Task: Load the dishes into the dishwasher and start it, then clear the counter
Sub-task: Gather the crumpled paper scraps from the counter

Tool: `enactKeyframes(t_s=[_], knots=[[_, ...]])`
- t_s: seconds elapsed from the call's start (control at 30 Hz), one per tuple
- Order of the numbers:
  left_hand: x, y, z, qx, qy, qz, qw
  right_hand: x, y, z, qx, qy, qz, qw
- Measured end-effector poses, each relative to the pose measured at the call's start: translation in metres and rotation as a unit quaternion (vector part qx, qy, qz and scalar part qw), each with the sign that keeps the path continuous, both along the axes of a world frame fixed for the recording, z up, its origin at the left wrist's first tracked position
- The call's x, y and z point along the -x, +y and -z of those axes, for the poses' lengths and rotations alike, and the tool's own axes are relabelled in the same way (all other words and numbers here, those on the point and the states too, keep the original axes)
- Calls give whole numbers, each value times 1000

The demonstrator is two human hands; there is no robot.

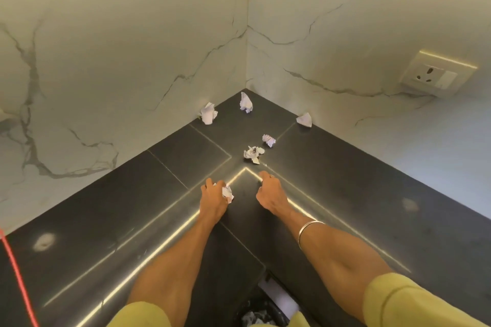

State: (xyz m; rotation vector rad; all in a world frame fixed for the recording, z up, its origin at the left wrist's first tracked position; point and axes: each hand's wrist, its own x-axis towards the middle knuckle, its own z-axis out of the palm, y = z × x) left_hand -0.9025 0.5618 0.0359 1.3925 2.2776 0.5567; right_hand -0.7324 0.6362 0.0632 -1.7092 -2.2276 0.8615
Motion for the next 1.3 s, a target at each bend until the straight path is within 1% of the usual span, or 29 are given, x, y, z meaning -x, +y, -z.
enactKeyframes(t_s=[0.13, 0.2, 0.27, 0.33, 0.43, 0.47, 0.53, 0.57, 0.7, 0.8, 0.87, 0.93, 1.0, 1.1, 1.17, 1.2, 1.3], knots=[[5, 9, 8, -13, -20, -29, 999, 13, 29, -3, 9, 4, 0, 1000], [5, 16, 7, -19, -25, -60, 998, 19, 45, -3, 9, 5, -1, 1000], [5, 26, 1, -1, -36, -100, 994, 26, 60, -3, -1, 4, -4, 1000], [10, 37, 1, 25, -71, -144, 987, 33, 71, 0, -9, 14, -9, 1000], [25, 50, 5, 16, -178, -235, 955, 41, 83, 7, -37, 44, -12, 998], [28, 52, 5, 2, -209, -255, 944, 44, 85, 11, -54, 32, -17, 998], [29, 56, 2, -34, -257, -273, 927, 48, 91, 22, -84, -18, -34, 996], [27, 58, 2, -53, -276, -282, 917, 49, 93, 28, -95, -26, -43, 994], [25, 72, 3, -145, -379, -309, 860, 53, 102, 36, -112, 25, -42, 992], [19, 82, -4, -181, -432, -302, 830, 56, 108, 35, -94, 40, -20, 995], [16, 88, -6, -190, -482, -318, 794, 59, 109, 31, -82, 73, 16, 994], [17, 92, -6, -186, -547, -345, 739, 62, 106, 24, -71, 127, 48, 988], [18, 91, -9, -182, -594, -356, 697, 68, 97, 12, -57, 176, 52, 981], [19, 88, -16, -177, -645, -363, 649, 81, 81, -1, -43, 239, 17, 970], [18, 88, -24, -171, -666, -371, 624, 90, 72, -4, -40, 255, -32, 966], [17, 88, -30, -170, -680, -377, 605, 95, 68, -4, -40, 251, -54, 966], [14, 86, -37, -177, -742, -393, 513, 103, 54, 3, -22, 218, -99, 971]])
